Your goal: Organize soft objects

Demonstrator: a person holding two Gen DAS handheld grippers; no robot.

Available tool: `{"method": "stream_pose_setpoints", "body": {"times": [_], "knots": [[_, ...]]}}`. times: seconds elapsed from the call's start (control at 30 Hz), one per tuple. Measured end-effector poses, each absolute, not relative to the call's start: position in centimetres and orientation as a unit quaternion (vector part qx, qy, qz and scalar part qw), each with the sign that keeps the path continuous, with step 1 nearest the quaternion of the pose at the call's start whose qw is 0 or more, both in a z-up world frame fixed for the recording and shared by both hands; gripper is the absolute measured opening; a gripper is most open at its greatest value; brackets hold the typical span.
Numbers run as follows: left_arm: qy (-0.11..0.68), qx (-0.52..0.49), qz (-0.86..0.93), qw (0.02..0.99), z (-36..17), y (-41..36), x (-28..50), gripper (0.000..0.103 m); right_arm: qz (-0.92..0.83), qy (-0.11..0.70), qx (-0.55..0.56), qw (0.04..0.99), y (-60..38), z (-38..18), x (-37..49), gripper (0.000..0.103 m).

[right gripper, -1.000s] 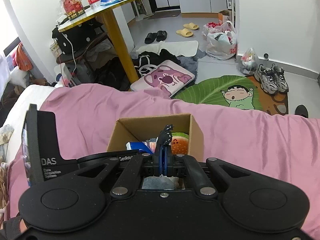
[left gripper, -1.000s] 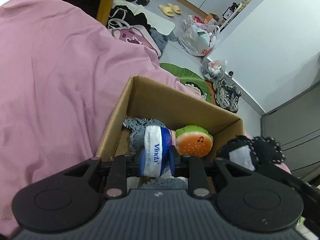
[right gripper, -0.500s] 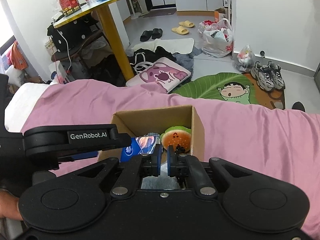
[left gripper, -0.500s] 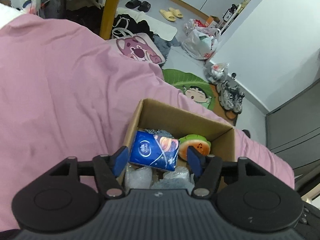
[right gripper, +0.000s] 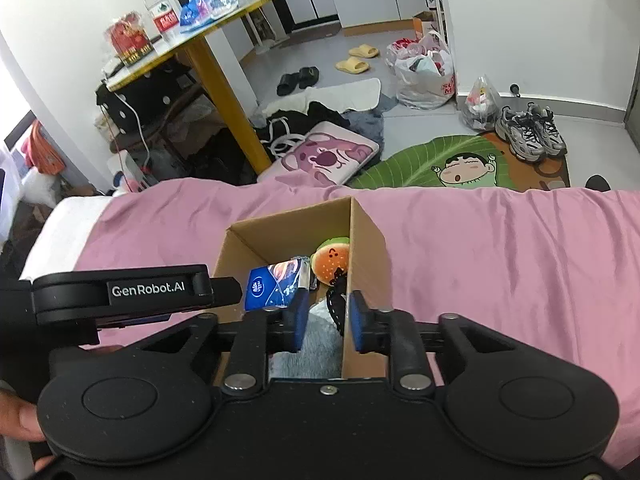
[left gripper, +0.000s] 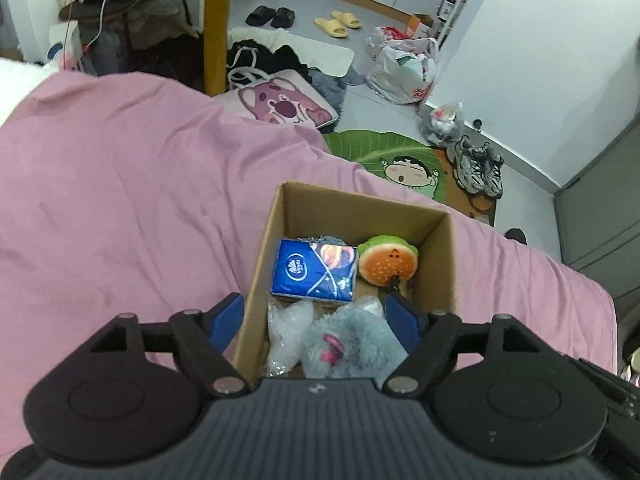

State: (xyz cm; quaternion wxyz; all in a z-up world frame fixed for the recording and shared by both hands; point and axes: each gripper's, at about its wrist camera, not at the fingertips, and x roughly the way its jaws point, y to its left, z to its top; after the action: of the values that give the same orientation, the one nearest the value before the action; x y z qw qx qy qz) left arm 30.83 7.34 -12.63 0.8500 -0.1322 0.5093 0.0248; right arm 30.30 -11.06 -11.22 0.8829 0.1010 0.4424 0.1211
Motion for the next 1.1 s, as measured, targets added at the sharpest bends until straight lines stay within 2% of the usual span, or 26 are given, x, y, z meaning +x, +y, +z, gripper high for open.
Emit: {"method": "stream_pose_setpoints", "body": {"times": [0.1,0.17,0.3,0.4,0.63,0.77,0.83,1.1], "knots": [[0.505,-0.122,0.025,0.854,-11.6,6.6,30.0,0.077,0.129,0.435,0.108,0.885,-11.9,-10.7,29.7,0.03],[0.501,-0.112,0.031,0.858,-10.9,6.1,29.6,0.083,0.135,0.431,0.111,0.886,-12.5,-10.3,29.4,0.032],[0.49,-0.095,0.039,0.866,-9.1,5.1,28.5,0.084,0.148,0.42,0.113,0.888,-13.5,-9.7,28.7,0.046],[0.487,-0.082,0.036,0.869,-7.9,4.2,27.8,0.088,0.156,0.415,0.12,0.888,-14.1,-9.5,28.1,0.051],[0.47,-0.069,0.04,0.879,-6.2,3.1,25.5,0.096,0.166,0.394,0.128,0.895,-16.0,-8.2,26.1,0.08],[0.458,-0.072,0.039,0.885,-5.6,2.4,24.4,0.1,0.164,0.381,0.129,0.901,-17.3,-7.4,25.4,0.089],[0.448,-0.074,0.038,0.89,-5.2,2.1,23.8,0.103,0.161,0.373,0.128,0.905,-18.0,-7.0,25.0,0.098],[0.428,-0.073,0.033,0.9,-4.0,1.2,21.7,0.103,0.146,0.355,0.128,0.915,-20.4,-5.9,23.2,0.103]]}}
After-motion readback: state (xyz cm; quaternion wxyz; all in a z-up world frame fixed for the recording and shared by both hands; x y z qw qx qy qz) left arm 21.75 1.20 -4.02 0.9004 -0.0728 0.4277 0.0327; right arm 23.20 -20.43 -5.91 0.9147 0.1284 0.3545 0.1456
